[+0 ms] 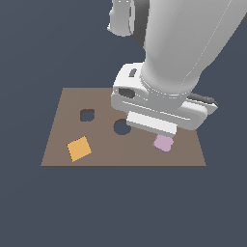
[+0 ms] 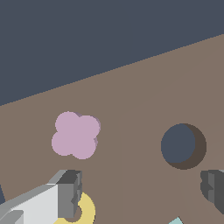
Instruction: Insert a designated object into the corresponding slot on a board.
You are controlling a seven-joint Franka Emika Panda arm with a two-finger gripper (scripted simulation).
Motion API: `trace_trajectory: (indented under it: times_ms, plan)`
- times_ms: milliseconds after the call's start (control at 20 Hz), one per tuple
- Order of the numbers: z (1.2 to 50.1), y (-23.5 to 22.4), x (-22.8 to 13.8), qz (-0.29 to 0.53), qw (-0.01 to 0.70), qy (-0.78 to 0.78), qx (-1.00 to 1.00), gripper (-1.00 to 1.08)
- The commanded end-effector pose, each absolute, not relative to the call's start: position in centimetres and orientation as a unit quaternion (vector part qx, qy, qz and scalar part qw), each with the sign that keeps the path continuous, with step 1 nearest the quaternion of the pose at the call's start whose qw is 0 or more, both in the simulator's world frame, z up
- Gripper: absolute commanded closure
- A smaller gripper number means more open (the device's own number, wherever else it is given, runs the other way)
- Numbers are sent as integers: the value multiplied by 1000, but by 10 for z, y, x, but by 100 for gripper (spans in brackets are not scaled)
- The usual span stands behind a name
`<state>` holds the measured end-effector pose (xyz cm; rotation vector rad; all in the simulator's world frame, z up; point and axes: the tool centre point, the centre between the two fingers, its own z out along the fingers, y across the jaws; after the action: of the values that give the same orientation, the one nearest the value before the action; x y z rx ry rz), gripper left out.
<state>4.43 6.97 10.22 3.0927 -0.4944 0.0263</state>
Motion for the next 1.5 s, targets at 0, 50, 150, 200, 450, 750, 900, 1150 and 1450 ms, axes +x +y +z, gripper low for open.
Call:
trace_trajectory:
  times_ms: [0,50,150,200,450,750,900,1150,1450]
  plan:
    - [90,83,52,7,4,-182,983,-92]
    - [85,88,54,6,4,-190,982,-92]
    - [77,96,60,5,3,-206,979,-92]
    - [73,100,63,4,2,-213,977,-92]
    - [59,114,74,2,1,-240,971,-92]
    - [51,121,81,0,0,-256,967,-92]
    - [50,122,83,0,0,-258,966,-92]
    - [46,122,82,0,0,-257,966,-92]
    - [30,122,83,0,0,-258,966,-92]
